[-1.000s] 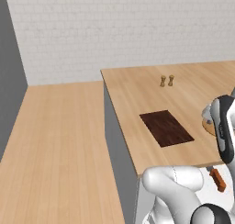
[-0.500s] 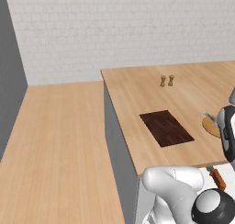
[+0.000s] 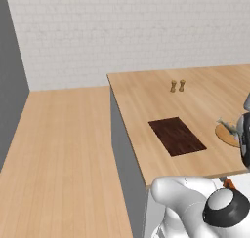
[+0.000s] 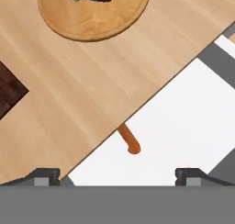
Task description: Pick up the knife from the drawer and place it on the cutting board. Then place the meat from the plate to the cutting board.
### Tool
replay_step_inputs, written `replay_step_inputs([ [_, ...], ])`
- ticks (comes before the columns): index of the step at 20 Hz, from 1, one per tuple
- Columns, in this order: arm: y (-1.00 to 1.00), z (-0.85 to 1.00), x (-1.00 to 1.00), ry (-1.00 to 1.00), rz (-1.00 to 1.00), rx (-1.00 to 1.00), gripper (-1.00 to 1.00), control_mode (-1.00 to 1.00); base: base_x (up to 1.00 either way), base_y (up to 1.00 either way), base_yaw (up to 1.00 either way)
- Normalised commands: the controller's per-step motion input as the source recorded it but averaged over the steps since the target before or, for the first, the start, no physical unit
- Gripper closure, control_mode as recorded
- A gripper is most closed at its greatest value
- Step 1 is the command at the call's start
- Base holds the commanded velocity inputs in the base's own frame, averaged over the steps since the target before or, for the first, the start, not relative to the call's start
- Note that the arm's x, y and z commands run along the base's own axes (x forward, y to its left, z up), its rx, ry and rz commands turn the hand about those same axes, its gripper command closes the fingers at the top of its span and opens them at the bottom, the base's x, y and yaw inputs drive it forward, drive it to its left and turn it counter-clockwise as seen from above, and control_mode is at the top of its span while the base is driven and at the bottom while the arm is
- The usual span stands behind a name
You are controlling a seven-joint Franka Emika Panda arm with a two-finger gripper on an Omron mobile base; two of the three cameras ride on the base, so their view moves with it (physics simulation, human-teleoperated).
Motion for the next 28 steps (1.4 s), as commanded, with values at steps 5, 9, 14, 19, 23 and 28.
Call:
replay_step_inputs([
  [5, 0.0, -0.26, -0.57, 0.0, 0.05, 0.0, -1.0, -1.0, 0.0, 0.0, 0.0],
  [9, 0.0, -0.19, -0.59, 0.01, 0.1, 0.0, -1.0, -1.0, 0.0, 0.0, 0.0],
  [14, 0.0, -0.31, -0.35, 0.08, 0.18, 0.0, -1.0, -1.0, 0.0, 0.0, 0.0],
  [19, 0.0, -0.41, -0.09, 0.12, 0.29, 0.0, -1.0, -1.0, 0.0, 0.0, 0.0],
  [23, 0.0, -0.28, 0.01, 0.0, 0.17, -0.01, -1.0, -1.0, 0.0, 0.0, 0.0],
  [28, 0.0, -0.3, 0.16, -0.01, 0.06, -0.03, -1.0, -1.0, 0.0, 0.0, 0.0],
])
